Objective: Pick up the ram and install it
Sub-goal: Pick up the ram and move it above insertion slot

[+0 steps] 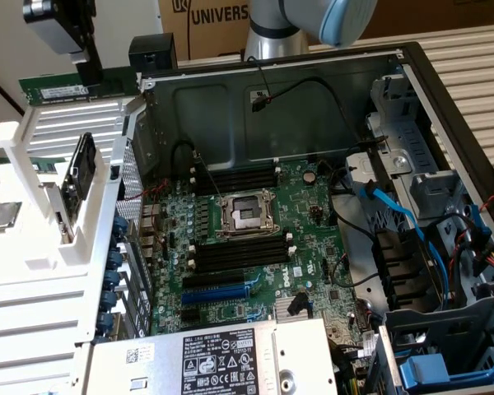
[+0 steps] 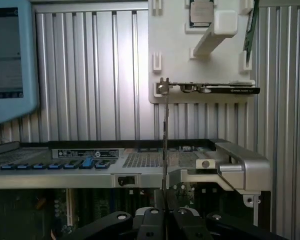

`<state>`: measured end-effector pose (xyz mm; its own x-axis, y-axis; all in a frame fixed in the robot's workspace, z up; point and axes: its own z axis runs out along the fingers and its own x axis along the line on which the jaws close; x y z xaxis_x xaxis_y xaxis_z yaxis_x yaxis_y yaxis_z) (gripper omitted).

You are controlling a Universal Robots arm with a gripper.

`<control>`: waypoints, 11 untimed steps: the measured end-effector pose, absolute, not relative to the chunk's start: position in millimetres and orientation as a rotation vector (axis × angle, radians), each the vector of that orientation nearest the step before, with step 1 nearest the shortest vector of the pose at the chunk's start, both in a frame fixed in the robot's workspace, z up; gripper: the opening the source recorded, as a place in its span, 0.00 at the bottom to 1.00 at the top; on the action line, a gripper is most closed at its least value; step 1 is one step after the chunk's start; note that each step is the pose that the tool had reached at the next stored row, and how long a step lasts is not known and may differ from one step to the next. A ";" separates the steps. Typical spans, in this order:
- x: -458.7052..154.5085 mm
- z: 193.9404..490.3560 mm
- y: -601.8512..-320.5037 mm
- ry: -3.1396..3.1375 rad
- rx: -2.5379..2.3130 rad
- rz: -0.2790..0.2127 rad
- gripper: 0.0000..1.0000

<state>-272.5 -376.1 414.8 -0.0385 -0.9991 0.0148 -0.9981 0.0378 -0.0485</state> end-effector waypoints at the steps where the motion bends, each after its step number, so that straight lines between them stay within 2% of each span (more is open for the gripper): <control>1: -268.8 414.9 -376.2 2.247 -2.162 -0.070 0.13; 11: -229.3 415.3 -379.1 2.255 -2.171 -0.053 0.13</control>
